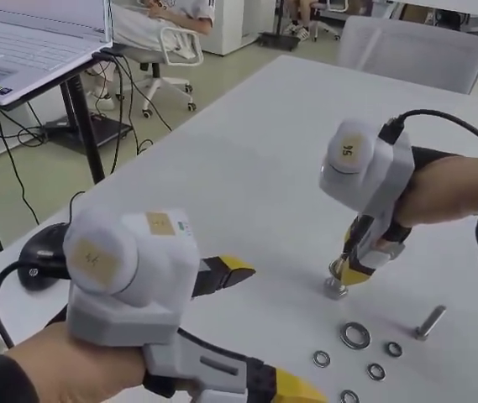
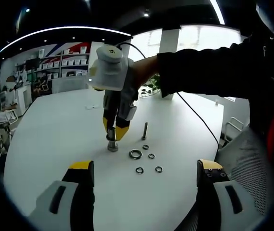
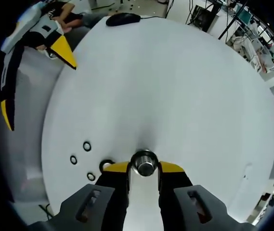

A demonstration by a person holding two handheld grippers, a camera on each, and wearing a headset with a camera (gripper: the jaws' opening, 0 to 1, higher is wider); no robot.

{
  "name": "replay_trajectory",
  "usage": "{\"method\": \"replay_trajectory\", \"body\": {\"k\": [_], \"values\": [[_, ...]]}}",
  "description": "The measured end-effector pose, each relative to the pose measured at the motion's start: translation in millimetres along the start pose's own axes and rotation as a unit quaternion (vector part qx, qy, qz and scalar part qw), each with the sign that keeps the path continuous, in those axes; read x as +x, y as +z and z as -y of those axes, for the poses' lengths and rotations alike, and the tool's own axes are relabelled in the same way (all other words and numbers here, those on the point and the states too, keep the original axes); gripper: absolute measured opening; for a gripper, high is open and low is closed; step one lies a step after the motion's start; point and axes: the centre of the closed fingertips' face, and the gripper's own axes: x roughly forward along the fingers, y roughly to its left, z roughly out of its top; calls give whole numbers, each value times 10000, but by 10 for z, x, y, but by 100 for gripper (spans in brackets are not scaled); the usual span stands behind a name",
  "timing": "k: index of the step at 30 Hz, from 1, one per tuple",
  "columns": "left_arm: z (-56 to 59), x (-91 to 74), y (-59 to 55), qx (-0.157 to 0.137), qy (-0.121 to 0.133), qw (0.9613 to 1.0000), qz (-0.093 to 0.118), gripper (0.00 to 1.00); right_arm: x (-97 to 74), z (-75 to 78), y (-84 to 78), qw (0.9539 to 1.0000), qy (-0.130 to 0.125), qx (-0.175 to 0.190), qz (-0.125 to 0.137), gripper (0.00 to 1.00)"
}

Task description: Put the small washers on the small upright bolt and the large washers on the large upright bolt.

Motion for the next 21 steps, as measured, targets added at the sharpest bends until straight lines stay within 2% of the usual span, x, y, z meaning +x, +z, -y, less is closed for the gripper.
{"method": "replay_trajectory", "body": {"k": [14,21], "values": [[-14,5,-8,-18,10,10000,-31,88,170,-50,-42,10000,42,-23,-59,23],[-16,5,-14,-20,10,10000,-40,88,197,-40,-57,10000,55,-34,-53,23]]}}
